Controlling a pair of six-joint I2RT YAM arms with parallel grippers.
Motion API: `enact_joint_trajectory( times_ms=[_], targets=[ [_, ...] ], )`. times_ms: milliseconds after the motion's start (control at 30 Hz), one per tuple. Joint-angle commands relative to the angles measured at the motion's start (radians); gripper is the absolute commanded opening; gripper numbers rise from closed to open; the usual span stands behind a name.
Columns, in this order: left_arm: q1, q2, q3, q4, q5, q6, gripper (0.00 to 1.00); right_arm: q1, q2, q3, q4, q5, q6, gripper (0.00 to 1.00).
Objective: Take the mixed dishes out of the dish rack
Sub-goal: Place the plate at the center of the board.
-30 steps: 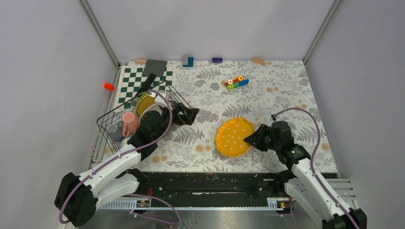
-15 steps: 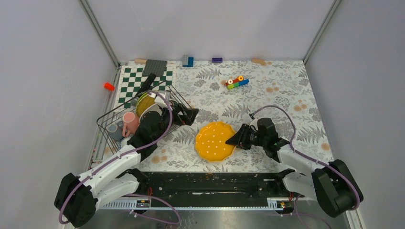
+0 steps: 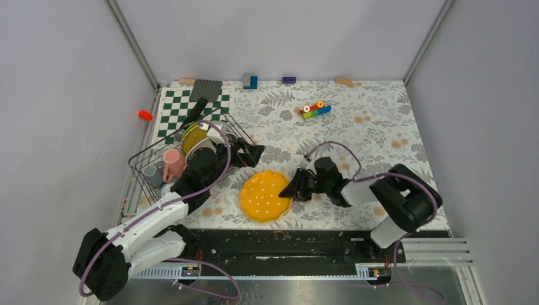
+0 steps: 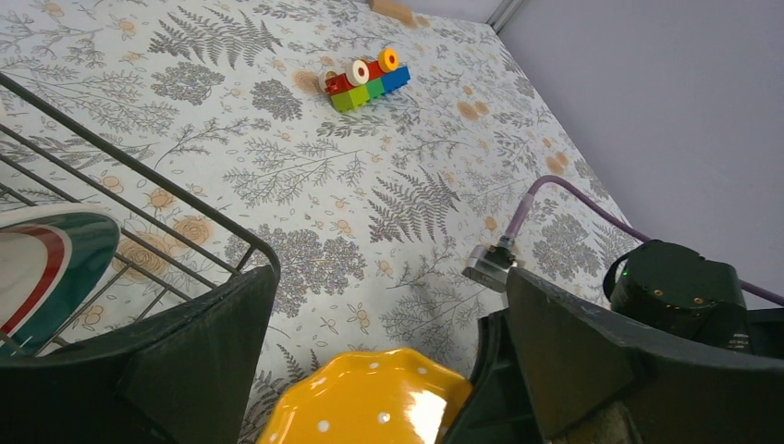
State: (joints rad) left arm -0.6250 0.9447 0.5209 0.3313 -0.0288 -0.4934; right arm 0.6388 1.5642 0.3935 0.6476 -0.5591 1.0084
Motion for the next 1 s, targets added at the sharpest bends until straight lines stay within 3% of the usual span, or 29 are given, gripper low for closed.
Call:
enact_joint_trajectory(
  times_ms=[0, 167, 333, 500, 600, 633, 800, 967],
  targets=[
    [-0.004, -0.003, 0.024, 0.013, -0.070, -0.005, 0.99, 0.030, 0.085, 0.104, 0.220, -0.009, 0.064, 0.10],
    [-0.004, -0.014, 0.022, 0.006, -0.088, -0.004, 0.99, 0.038, 0.136, 0.130, 0.187, 0.031, 0.045, 0.19],
    [-0.004, -0.011, 0.026, -0.003, -0.098, -0.008, 0.99, 0.042, 0.067, 0.130, -0.001, 0.136, -0.048, 0.40],
    [-0.004, -0.024, 0.043, -0.018, -0.067, -0.001, 0.99, 0.045, -0.061, 0.129, -0.228, 0.253, -0.169, 0.67],
    [-0.004, -0.042, 0.057, -0.021, -0.033, 0.017, 0.99, 0.045, -0.131, 0.148, -0.368, 0.297, -0.243, 0.87],
    [-0.004, -0.049, 0.064, -0.023, -0.021, 0.027, 0.99, 0.045, -0.150, 0.159, -0.416, 0.309, -0.271, 0.98],
    [-0.004, -0.062, 0.154, -0.082, 0.059, 0.113, 0.99, 0.045, -0.264, 0.167, -0.567, 0.421, -0.346, 1.00],
    [-0.005, -0.002, 0.362, -0.191, 0.083, 0.210, 0.99, 0.044, -0.442, 0.165, -0.698, 0.580, -0.406, 1.00]
  ],
)
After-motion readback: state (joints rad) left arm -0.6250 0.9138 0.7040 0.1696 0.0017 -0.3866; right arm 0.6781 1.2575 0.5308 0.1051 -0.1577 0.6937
